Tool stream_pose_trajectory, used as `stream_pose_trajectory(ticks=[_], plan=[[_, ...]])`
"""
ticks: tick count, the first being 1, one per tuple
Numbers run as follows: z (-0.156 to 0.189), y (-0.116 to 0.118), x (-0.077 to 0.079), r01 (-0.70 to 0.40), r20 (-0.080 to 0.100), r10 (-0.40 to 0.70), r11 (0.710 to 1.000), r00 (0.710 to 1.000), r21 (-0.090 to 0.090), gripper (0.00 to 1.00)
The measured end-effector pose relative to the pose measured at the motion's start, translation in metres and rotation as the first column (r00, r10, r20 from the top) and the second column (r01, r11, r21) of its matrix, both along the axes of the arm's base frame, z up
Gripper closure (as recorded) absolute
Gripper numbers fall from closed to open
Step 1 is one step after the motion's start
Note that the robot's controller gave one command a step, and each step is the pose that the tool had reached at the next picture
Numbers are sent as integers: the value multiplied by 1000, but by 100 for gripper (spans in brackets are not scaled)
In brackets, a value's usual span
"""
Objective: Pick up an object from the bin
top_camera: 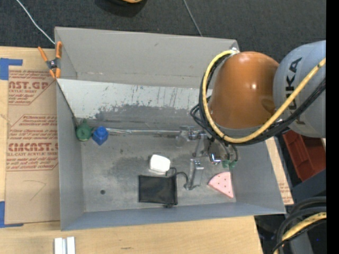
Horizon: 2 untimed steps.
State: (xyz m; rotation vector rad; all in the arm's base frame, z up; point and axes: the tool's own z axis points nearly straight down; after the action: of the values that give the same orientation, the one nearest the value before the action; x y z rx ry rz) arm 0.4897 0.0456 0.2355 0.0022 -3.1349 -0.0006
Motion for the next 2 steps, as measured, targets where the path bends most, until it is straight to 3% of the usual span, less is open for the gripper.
stream_pose_trajectory(ticks=[1, 2], plan=[[4, 0, 1, 1, 8, -1, 1000, 1000, 1, 0], [-64, 21, 13, 143, 6, -143, 990, 990, 1, 0]])
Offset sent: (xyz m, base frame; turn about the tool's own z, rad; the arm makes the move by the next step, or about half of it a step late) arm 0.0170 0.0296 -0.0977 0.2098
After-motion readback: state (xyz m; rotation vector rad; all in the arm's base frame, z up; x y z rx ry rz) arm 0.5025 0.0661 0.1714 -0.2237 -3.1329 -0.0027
